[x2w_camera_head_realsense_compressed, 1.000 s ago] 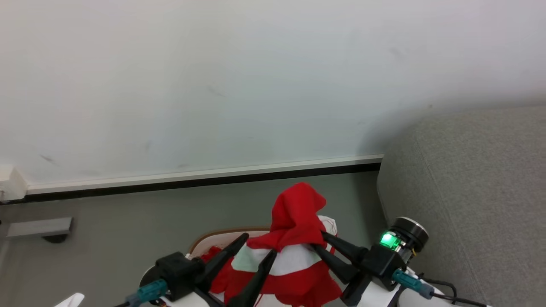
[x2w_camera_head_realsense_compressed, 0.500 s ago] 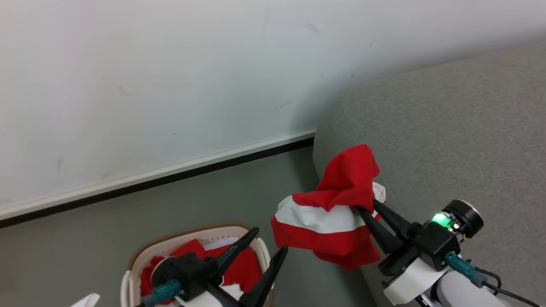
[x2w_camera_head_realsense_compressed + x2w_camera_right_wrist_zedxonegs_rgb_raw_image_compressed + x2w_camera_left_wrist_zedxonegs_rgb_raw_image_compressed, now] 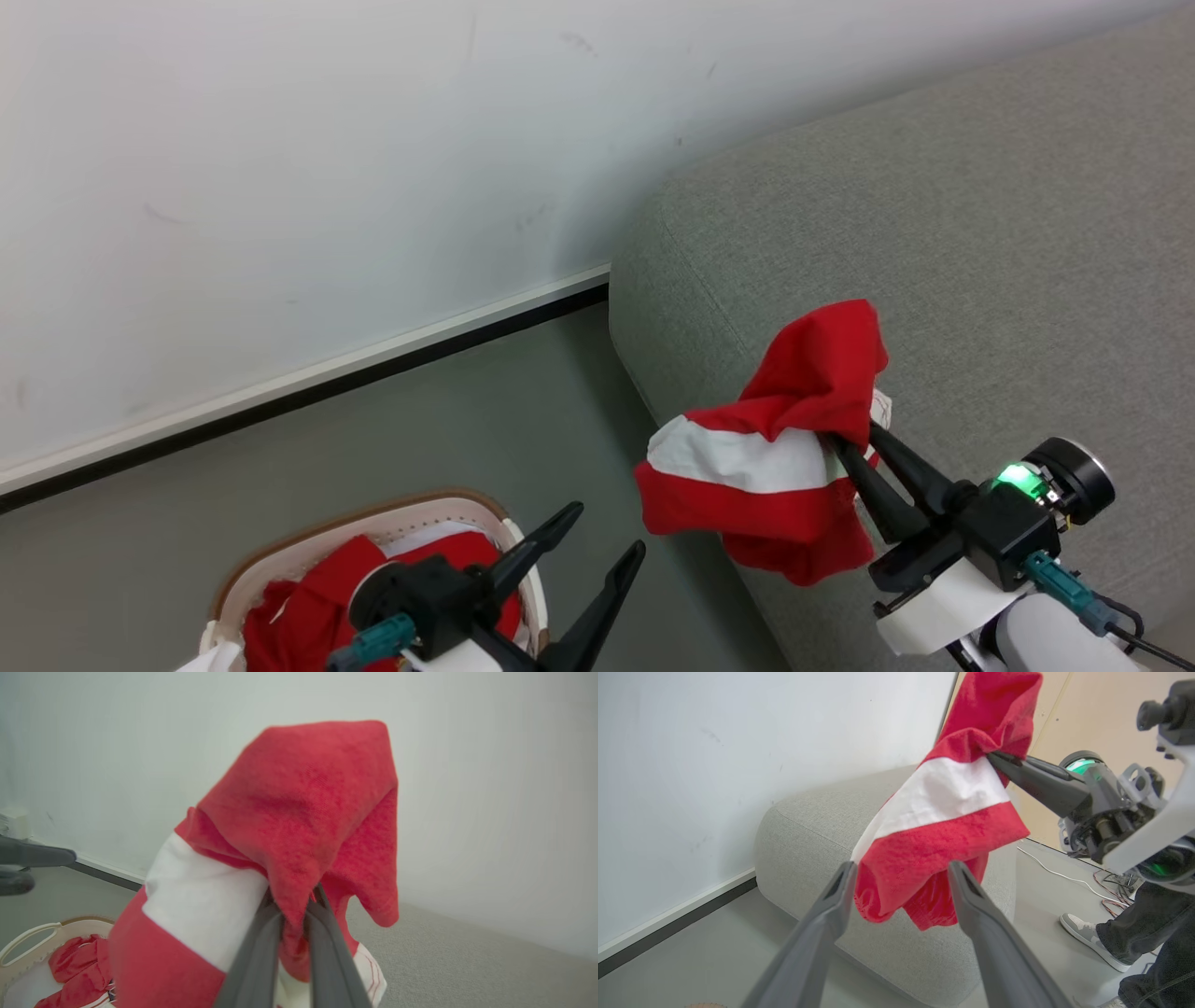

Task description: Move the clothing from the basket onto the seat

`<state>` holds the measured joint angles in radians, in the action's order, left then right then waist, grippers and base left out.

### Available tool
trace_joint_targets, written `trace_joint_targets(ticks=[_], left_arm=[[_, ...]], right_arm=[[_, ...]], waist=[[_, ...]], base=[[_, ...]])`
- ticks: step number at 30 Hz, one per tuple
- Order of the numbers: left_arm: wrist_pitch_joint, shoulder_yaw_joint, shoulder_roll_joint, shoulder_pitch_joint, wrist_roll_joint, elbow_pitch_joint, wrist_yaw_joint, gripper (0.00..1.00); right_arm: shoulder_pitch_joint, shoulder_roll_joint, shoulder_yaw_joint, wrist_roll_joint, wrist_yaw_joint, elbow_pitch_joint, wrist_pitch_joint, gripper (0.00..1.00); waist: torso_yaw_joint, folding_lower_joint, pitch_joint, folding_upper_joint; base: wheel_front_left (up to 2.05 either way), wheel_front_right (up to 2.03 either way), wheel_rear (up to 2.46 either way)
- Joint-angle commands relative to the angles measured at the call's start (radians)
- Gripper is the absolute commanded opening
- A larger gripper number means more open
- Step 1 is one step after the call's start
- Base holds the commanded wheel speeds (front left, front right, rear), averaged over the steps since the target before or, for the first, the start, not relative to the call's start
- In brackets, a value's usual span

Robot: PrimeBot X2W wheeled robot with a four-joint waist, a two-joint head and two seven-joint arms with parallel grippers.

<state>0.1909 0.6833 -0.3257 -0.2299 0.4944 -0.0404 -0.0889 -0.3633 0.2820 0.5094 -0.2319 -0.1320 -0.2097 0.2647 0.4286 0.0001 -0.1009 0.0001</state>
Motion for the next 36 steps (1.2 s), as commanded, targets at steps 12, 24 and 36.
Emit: trace_joint_targets(ticks=[12,24,36], left_arm=[[-0.029,-0.004,-0.009,-0.197,-0.076,0.021,-0.010,1.00],[0.013,0.009,0.033,-0.442,-0.122,-0.013,-0.030,1.00],[0.062,-0.004,0.086,-0.504,-0.141,-0.015,-0.021,1.00]], right_arm=[[-0.112,-0.066,-0.339,0.164,0.002,0.013,0.000,0.00],[-0.569,0.017,-0.830,0.392,0.002,-0.205,-0.004,0.00],[-0.855,0.125,-1.311,0.665,0.002,-0.389,-0.098,0.00]], waist=[[-0.121,-0.0001,-0.272,-0.0001],[-0.309,-0.0001,-0.588,-0.0001],[-0.442,-0.0001,-0.723,-0.0001]], base=[[0.00,0.00,0.00],[0.00,0.00,0.00],[0.00,0.00,0.00]])
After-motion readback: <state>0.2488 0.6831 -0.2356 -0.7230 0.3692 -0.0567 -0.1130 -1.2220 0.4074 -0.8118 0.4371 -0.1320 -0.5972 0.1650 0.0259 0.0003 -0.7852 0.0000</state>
